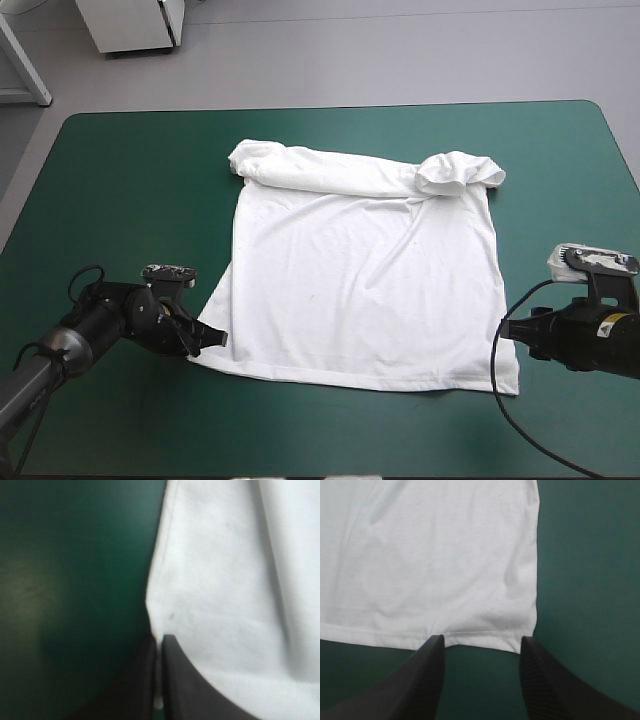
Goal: Fold the cloth
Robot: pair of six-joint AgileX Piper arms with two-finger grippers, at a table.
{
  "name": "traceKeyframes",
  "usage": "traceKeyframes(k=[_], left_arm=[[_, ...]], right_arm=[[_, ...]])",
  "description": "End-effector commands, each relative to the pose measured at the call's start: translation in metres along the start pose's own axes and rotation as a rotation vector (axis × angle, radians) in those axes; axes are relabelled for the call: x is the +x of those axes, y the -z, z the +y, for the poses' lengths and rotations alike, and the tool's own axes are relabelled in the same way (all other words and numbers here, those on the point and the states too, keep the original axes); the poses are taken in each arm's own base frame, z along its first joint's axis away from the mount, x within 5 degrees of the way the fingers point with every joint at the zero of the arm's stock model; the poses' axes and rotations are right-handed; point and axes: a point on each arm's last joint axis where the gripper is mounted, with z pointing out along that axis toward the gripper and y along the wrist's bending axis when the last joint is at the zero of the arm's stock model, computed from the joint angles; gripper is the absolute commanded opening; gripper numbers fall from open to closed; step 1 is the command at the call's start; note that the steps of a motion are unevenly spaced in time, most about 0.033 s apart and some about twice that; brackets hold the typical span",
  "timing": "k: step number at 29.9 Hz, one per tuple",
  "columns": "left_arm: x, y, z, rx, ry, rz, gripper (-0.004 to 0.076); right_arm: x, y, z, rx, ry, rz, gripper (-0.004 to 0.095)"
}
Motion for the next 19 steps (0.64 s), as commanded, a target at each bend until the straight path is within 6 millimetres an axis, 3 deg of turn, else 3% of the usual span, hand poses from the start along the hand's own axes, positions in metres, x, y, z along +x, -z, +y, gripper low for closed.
traceKeyframes(k=[1, 7, 19], left_arm=[[0.017, -0.016, 0.004, -0.021, 0.005, 0.105, -0.0022], [0.016, -0.016, 0.003, -0.01, 0.011, 0.082, -0.0022], [0.016, -0.015, 0.002, -0.004, 0.024, 0.083, -0.0022]], right_arm=[[-0.005, 0.005, 0.001, -0.008, 0.023, -0.052, 0.0443], [-0.004, -0.019, -0.005, 0.022, 0.034, 0.033, 0.0512], [0.007, -0.104, -0.023, 0.078, -0.052, 0.233, 0.051]])
